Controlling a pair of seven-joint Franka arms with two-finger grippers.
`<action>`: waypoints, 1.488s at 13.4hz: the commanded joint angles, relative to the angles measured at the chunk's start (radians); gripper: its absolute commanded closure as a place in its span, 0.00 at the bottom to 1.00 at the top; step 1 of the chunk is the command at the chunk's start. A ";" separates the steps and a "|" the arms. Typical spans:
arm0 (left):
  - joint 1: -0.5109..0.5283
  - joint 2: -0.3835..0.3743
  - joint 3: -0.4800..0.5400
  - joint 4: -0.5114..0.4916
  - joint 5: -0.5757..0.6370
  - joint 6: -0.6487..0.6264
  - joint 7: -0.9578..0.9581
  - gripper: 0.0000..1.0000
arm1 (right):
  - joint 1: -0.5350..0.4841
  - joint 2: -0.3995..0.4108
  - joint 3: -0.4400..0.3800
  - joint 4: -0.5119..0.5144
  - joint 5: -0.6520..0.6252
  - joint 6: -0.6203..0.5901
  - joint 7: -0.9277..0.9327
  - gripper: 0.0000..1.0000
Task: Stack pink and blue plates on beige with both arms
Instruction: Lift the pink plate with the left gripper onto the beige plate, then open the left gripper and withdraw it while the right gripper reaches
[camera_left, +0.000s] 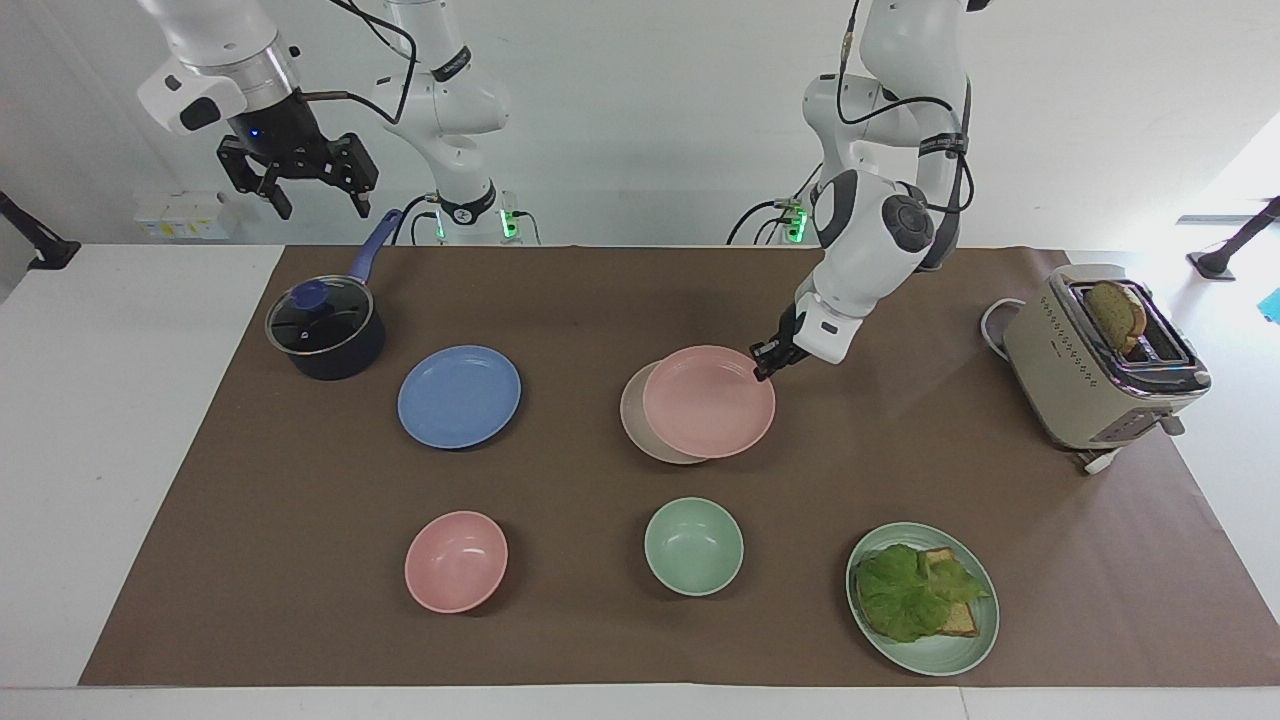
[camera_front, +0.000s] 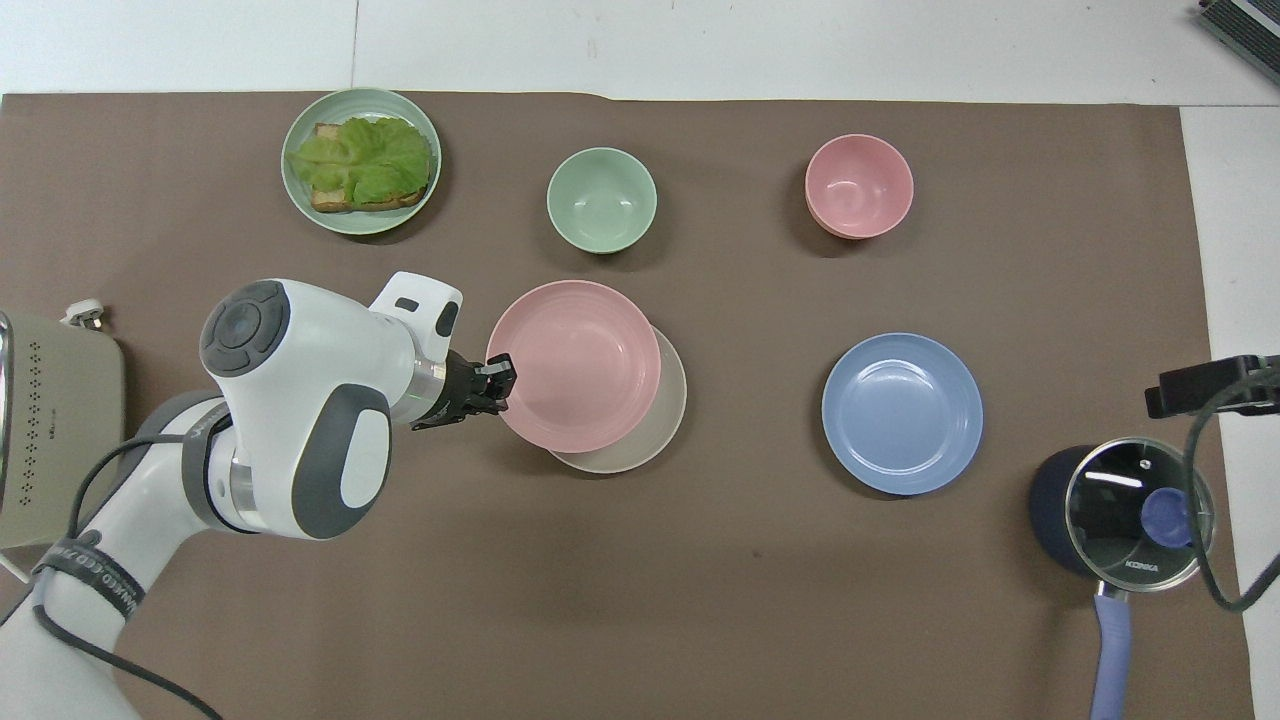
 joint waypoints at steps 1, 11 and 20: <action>-0.037 0.013 0.019 -0.015 -0.029 0.061 -0.006 1.00 | -0.007 -0.025 0.002 -0.031 -0.015 0.017 -0.008 0.00; -0.074 0.013 0.022 -0.013 -0.040 0.064 -0.022 0.85 | -0.003 -0.030 0.002 -0.036 -0.004 0.031 -0.001 0.00; -0.057 0.013 0.036 0.036 -0.008 0.023 -0.022 0.00 | -0.011 -0.043 0.000 -0.168 0.000 0.179 -0.004 0.00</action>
